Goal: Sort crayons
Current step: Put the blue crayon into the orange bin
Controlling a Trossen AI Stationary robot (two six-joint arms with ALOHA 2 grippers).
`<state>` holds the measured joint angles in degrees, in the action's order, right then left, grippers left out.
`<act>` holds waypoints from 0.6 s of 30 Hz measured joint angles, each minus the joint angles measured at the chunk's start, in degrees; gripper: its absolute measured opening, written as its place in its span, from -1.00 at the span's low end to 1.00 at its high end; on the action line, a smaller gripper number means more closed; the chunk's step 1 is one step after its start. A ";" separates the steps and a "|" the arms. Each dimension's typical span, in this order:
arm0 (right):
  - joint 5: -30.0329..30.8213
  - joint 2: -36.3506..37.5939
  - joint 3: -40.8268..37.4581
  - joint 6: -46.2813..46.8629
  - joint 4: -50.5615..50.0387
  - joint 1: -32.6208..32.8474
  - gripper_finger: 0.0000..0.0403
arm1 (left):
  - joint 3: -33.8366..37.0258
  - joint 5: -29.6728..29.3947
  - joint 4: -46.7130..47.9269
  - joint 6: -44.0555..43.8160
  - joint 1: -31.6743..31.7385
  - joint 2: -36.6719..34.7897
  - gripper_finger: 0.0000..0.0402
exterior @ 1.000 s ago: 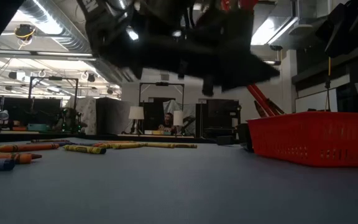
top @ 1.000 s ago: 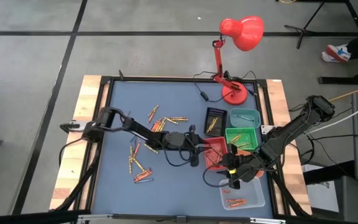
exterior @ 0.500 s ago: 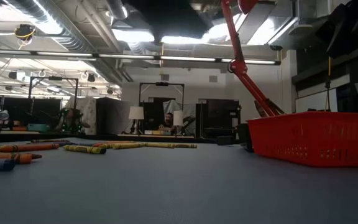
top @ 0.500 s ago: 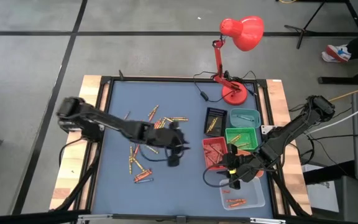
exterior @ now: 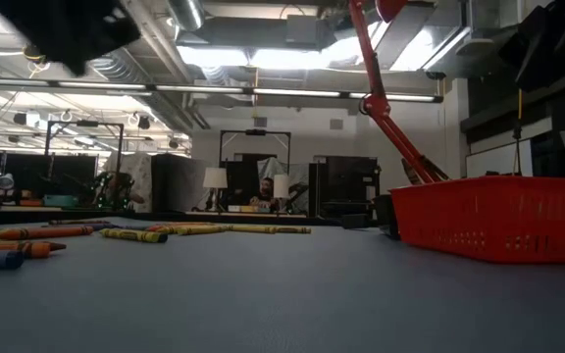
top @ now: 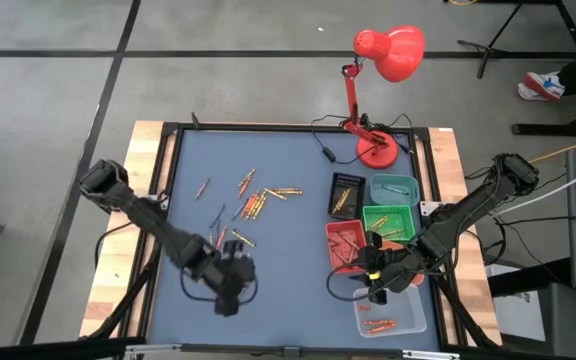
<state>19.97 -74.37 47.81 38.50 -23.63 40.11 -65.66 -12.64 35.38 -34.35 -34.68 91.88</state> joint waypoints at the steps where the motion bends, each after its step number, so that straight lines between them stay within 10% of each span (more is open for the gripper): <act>1: 0.00 0.00 0.00 -0.01 -0.01 0.00 -0.21 | -0.01 -0.16 0.14 0.00 -1.08 0.63 -0.58; 18: -0.02 0.00 0.00 0.00 0.14 0.01 -0.21 | -0.01 1.02 0.17 -5.20 -1.95 15.47 -0.58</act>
<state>19.94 -74.37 47.81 38.50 -23.49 40.12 -65.67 -11.62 35.55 -39.55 -36.63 107.36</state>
